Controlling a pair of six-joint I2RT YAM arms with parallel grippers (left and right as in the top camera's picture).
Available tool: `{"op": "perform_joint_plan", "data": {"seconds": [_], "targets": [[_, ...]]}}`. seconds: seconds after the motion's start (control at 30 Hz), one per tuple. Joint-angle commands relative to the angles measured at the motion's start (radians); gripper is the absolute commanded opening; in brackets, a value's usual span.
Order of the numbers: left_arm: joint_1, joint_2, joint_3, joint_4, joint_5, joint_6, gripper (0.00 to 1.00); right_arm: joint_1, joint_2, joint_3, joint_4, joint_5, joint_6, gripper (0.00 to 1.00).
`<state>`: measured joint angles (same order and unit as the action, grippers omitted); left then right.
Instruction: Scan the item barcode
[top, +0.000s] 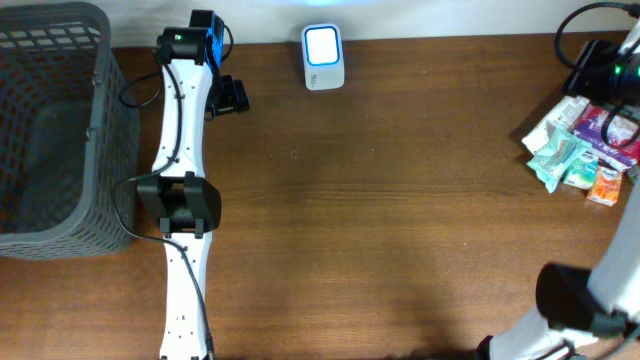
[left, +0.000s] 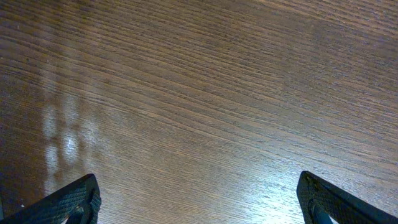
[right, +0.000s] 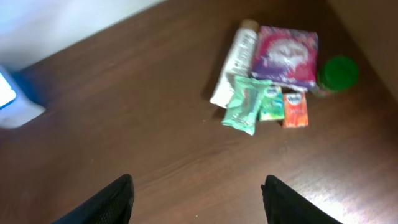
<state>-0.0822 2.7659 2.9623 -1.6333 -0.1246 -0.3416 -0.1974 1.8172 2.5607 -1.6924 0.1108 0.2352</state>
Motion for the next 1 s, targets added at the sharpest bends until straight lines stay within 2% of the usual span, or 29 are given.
{"op": "perform_joint_plan", "data": {"seconds": [0.0,0.13,0.23,0.27,0.33,0.37,0.47,0.57,0.83,0.97], "targets": [[-0.003,-0.034,-0.003,0.001,-0.011,-0.010,0.99,0.101,-0.100,-0.063,-0.006,-0.010,-0.045,0.64],[-0.003,-0.034,-0.003,0.001,-0.011,-0.010,0.99,0.236,-0.305,-0.299,0.007,0.004,-0.047,0.64],[-0.003,-0.034,-0.003,0.001,-0.011,-0.010,0.99,0.313,-0.551,-0.624,0.142,0.005,-0.047,0.65],[-0.003,-0.034,-0.003,0.001,-0.011,-0.010,0.99,0.335,-0.669,-0.767,0.210,0.005,-0.037,0.68],[-0.003,-0.034,-0.003,0.001,-0.011,-0.010,0.99,0.342,-0.847,-0.979,0.297,0.000,-0.016,0.99],[-0.003,-0.034,-0.003,0.001,-0.011,-0.010,0.99,0.342,-0.958,-1.092,0.314,0.001,-0.016,0.99],[-0.003,-0.034,-0.003,0.001,-0.011,-0.010,0.99,0.342,-1.138,-1.259,0.304,0.001,-0.017,0.99],[-0.003,-0.034,-0.003,0.001,-0.011,-0.010,0.99,0.342,-1.228,-1.327,0.262,0.001,-0.017,0.99],[-0.003,-0.034,-0.003,0.001,-0.011,-0.010,0.99,0.342,-1.235,-1.328,0.224,0.002,-0.017,0.99],[-0.003,-0.034,-0.003,0.001,-0.011,-0.010,0.99,0.339,-1.247,-1.360,0.346,0.001,-0.022,0.99]]}}
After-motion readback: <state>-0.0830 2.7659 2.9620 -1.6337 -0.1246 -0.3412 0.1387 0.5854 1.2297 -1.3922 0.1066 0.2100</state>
